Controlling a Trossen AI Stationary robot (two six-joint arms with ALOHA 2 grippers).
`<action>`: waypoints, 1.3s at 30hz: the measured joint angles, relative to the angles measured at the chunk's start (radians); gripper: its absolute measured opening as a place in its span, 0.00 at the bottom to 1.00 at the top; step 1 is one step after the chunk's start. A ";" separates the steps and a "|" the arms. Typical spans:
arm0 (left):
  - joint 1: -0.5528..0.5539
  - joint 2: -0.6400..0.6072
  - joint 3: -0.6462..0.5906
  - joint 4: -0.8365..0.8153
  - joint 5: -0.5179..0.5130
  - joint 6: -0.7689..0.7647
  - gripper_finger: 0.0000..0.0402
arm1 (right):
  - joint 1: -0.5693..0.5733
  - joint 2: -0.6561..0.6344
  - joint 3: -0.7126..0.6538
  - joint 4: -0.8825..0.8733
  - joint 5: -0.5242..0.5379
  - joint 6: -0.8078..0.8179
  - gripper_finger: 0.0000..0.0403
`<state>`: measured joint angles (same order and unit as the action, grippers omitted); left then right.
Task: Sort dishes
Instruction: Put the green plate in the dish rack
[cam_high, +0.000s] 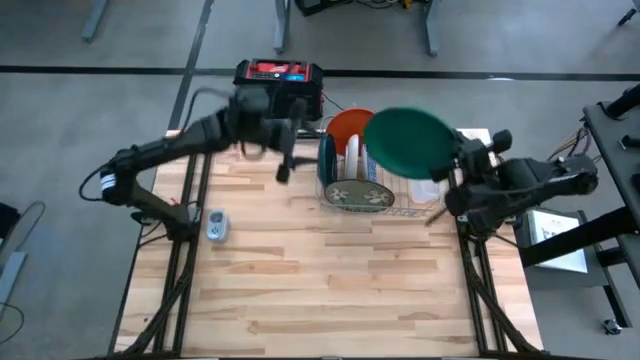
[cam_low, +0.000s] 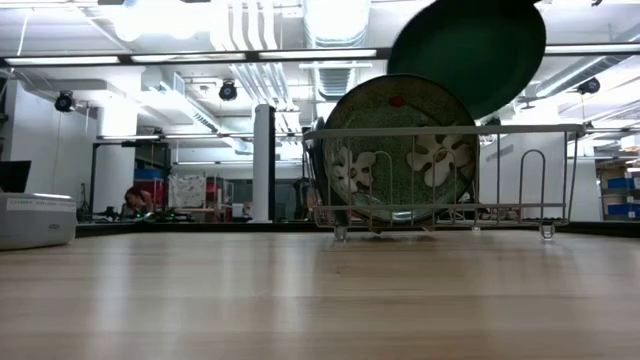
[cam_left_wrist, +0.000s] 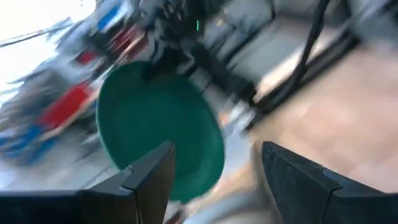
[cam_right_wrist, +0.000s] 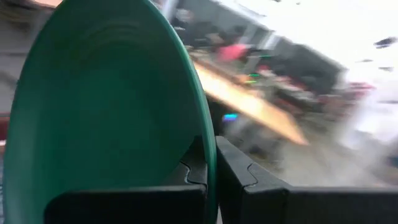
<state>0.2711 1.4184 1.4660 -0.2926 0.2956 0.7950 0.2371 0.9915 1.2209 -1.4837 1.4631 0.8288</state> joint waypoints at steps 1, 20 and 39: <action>0.059 0.017 0.021 0.005 0.132 -0.042 0.57 | 0.044 -0.007 0.000 0.001 0.000 0.006 0.00; 0.235 0.554 0.687 -0.335 0.645 -0.349 0.63 | 0.305 0.061 0.098 0.402 0.118 -0.551 0.00; 0.234 0.625 0.872 -0.464 0.682 -0.253 0.63 | 0.249 0.093 0.272 0.433 0.108 -0.802 0.00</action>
<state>0.5052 2.0430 2.3381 -0.7568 0.9776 0.5419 0.4859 1.0847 1.4925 -1.0505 1.5707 0.0267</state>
